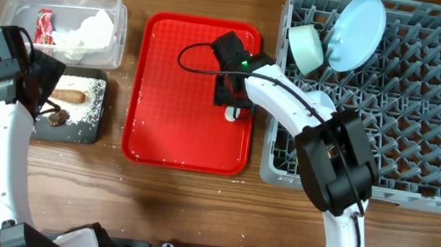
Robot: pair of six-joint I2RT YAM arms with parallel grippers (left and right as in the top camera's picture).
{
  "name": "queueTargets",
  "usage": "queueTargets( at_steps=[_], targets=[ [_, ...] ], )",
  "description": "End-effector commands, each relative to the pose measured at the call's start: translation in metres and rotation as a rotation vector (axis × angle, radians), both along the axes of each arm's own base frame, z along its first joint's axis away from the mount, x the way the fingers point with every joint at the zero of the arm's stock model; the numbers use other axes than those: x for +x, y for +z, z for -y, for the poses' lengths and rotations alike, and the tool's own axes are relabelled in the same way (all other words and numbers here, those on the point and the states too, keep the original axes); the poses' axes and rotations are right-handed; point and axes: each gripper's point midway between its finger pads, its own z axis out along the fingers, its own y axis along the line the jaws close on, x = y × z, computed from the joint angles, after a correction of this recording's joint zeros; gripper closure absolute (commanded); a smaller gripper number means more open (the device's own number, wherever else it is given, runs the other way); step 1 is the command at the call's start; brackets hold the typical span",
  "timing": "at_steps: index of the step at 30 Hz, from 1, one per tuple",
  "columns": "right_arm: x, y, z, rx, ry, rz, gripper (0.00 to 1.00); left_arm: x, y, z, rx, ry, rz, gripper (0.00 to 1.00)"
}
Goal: Sort waste into correct bins and load items into the dishwasher rack
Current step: 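Carry the white spoon into the dish rack and release it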
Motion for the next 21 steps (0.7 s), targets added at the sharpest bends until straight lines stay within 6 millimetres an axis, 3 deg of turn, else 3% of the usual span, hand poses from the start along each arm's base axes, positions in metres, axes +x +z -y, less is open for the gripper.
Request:
queueTargets(
  at_steps=[1,4,6,9,12,14,17,21],
  targets=[
    [-0.008,-0.022,-0.013,0.028,-0.005,-0.055,0.62,0.002,0.009,-0.002,0.018,-0.005,0.016,0.0],
    [-0.008,-0.025,-0.014,0.044,-0.021,-0.065,0.77,0.002,0.009,-0.002,0.018,-0.005,0.016,0.0],
    [-0.008,-0.024,-0.016,0.051,-0.018,-0.066,0.93,0.002,0.009,-0.002,0.018,-0.005,0.016,0.0],
    [-0.01,-0.02,-0.02,0.075,-0.008,-0.079,0.96,0.002,0.009,-0.002,0.018,-0.005,0.016,0.0],
    [-0.009,0.001,-0.021,0.085,0.036,-0.047,0.96,0.002,0.009,-0.002,0.018,-0.005,0.016,0.0],
    [-0.008,0.033,-0.021,0.107,0.063,-0.002,0.96,0.002,0.009,-0.002,0.018,-0.005,0.016,0.0],
    [-0.008,0.119,-0.006,0.16,0.049,0.129,0.96,0.002,0.009,-0.002,0.018,-0.005,0.016,0.0],
    [-0.001,0.226,0.066,0.159,-0.135,0.368,0.96,0.002,0.009,-0.002,0.018,-0.005,0.016,0.0]
  ],
)
